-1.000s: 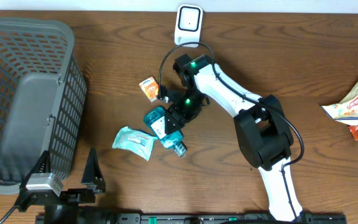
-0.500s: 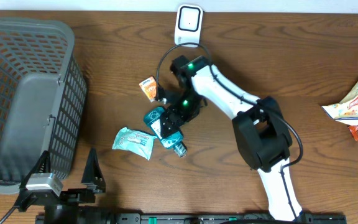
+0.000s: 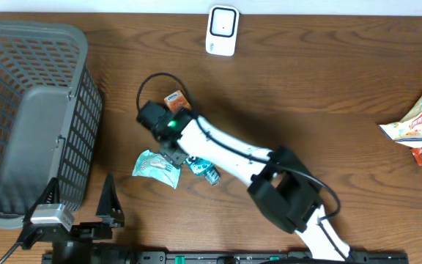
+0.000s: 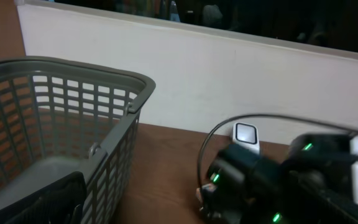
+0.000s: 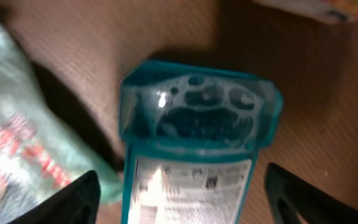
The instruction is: Scan the item barcode
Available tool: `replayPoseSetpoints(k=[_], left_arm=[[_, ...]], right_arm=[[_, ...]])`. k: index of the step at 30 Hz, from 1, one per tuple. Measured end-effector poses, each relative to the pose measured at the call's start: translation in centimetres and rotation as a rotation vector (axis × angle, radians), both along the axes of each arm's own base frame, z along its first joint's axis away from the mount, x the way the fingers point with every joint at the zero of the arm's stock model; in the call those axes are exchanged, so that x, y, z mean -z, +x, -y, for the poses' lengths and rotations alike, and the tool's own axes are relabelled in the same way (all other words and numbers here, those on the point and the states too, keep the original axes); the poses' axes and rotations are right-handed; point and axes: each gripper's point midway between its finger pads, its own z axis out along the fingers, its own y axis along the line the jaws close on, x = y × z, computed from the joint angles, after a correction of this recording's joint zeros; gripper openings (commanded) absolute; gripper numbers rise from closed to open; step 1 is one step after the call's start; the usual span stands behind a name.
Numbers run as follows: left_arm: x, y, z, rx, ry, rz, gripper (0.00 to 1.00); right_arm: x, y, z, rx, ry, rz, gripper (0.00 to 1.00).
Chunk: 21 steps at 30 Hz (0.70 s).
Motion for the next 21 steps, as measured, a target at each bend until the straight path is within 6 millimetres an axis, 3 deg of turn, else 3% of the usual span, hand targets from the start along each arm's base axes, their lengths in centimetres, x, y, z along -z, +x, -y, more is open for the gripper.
replayPoseSetpoints(k=[2,6,7,10,11,14,21], left_arm=[[0.0,0.0,0.0,0.0,0.0,0.0,0.98],[0.0,0.0,0.0,0.0,0.0,-0.002,0.98],[0.0,0.0,0.0,0.0,0.0,0.0,0.98],[0.0,0.0,0.0,0.0,0.0,-0.001,0.98],[0.0,0.0,0.0,0.0,0.0,-0.001,0.98],[0.0,0.0,0.0,0.0,0.0,-0.001,0.98],[0.0,0.0,0.0,0.0,0.0,-0.001,0.98]], right_arm=[[1.3,0.1,0.5,0.031,-0.052,0.03,0.66],[1.6,0.6,0.9,0.074,-0.097,0.085,0.59],[1.6,0.7,1.0,0.081,-0.106,0.092,0.54],[1.5,1.0,1.6,0.106,-0.141,0.121,0.24],[1.3,1.3,2.0,0.111,-0.163,0.14,0.2],[0.2,1.9,2.5,0.125,-0.18,0.183,0.18],[0.0,2.4,3.0,0.155,-0.155,0.14,0.09]])
